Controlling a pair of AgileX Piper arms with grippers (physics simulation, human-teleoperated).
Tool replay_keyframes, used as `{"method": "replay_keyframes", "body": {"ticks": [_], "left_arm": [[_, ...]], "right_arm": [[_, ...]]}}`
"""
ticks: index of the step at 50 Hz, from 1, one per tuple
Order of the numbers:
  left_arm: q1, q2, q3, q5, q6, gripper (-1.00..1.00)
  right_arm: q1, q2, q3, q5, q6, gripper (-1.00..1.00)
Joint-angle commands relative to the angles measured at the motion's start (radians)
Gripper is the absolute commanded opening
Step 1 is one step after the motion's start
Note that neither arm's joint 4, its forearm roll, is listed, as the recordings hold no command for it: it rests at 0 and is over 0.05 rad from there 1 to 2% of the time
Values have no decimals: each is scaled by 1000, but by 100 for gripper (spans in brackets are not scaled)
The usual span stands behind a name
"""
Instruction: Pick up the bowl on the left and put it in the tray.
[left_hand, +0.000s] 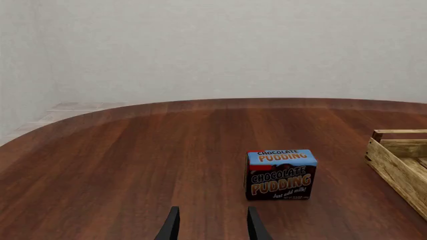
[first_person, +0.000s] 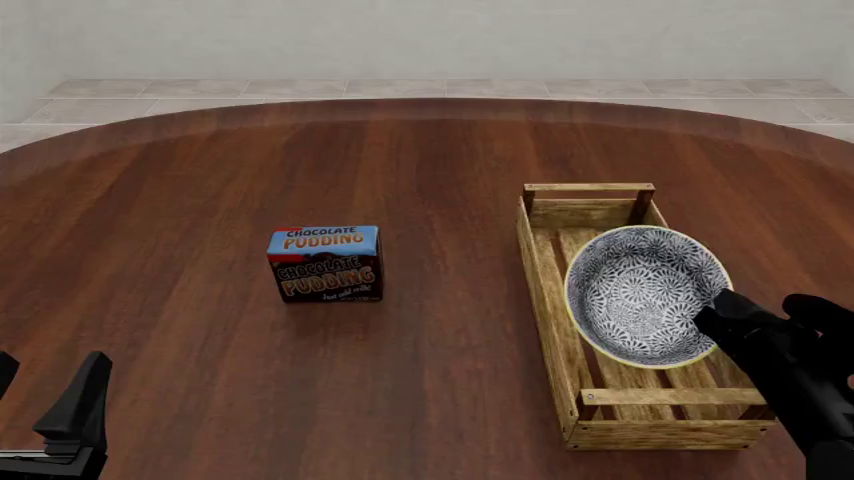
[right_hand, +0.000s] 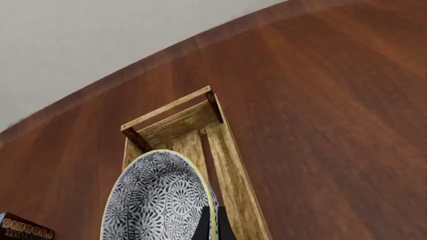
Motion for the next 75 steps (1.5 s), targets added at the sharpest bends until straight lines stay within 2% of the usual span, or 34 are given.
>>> {"method": "replay_keyframes", "body": {"ticks": [1,39,75], "left_arm": [[0,0,0,0,0,100],[0,0,0,0,0,100],[0,0,0,0,0,100]], "right_arm": [[-1,32,-8,-24,1,-100],[-10,110,-12,-74,-11,-100],[5,95,-24,-52,-31,-100]]}}
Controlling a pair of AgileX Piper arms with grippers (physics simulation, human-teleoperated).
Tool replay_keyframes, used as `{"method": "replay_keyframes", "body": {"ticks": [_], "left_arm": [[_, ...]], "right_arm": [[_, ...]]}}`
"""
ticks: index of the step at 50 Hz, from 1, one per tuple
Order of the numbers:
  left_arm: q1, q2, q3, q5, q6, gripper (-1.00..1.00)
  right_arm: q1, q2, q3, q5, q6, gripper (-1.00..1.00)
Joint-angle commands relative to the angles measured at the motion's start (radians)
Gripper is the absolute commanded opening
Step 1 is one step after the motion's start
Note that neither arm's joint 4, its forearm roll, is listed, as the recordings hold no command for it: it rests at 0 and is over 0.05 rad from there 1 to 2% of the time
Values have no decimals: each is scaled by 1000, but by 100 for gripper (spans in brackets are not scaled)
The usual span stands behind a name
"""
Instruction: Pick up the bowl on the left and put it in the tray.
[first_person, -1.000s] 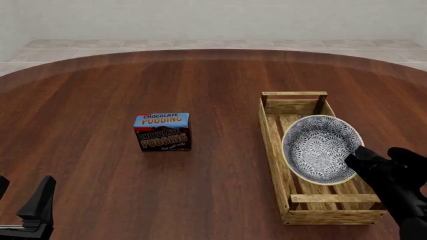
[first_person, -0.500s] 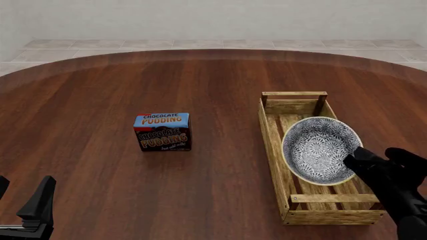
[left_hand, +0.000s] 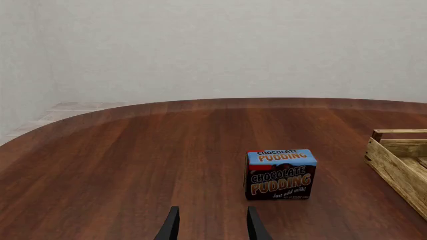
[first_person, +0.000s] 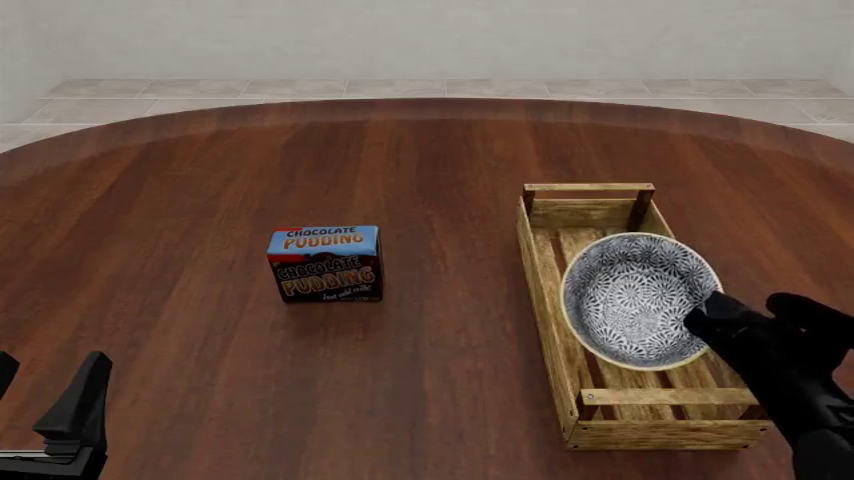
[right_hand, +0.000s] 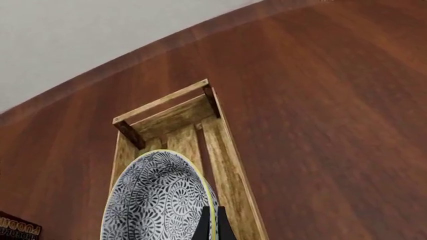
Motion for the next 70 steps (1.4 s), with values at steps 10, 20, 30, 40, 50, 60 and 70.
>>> {"method": "replay_keyframes", "body": {"ticks": [10,20,30,40,50,60,70], "left_arm": [[0,0,0,0,0,100],[0,0,0,0,0,100],[0,0,0,0,0,100],[0,0,0,0,0,100],[0,0,0,0,0,100],[0,0,0,0,0,100],[0,0,0,0,0,100]], "right_arm": [[6,-7,-6,0,-22,-100],[0,-28,-5,15,-46,-100],[-3,-35,-5,22,-50,100],[-5,-38,-1,21,-54,100],[-11,-61,2,34,-65,100],[-25,-123,2,79,-84,100],[-38,-223,5,151,-115,100]]}}
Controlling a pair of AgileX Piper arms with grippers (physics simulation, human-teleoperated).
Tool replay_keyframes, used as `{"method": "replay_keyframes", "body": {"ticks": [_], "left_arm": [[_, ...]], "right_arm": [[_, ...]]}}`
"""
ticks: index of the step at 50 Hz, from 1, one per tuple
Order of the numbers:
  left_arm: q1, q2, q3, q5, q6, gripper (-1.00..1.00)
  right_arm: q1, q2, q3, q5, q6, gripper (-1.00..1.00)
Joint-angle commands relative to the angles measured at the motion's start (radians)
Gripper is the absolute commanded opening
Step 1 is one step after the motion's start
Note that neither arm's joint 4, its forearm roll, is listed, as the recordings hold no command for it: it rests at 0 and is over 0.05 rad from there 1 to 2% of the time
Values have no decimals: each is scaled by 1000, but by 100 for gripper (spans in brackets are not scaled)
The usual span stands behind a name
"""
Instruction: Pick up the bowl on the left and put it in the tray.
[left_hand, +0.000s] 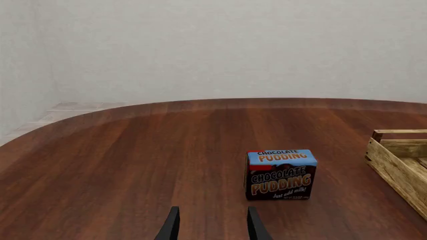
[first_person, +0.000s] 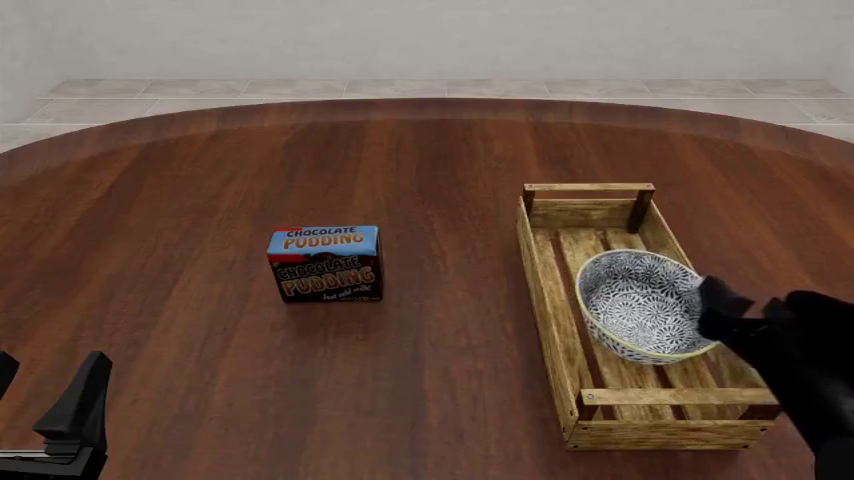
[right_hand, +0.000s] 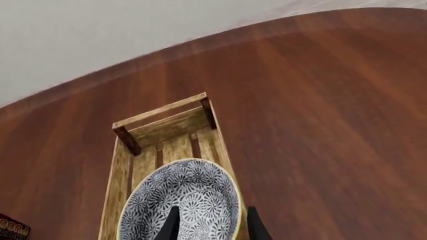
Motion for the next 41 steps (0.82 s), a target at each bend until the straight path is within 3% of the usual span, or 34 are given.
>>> {"method": "replay_keyframes", "body": {"ticks": [1,19,41], "left_arm": [[0,0,0,0,0,100],[0,0,0,0,0,100],[0,0,0,0,0,100]], "right_arm": [[-10,-92,1,68,-25,100],[-5,-252,-8,204,-36,100],[-5,-379,-4,303,-35,100]]}}
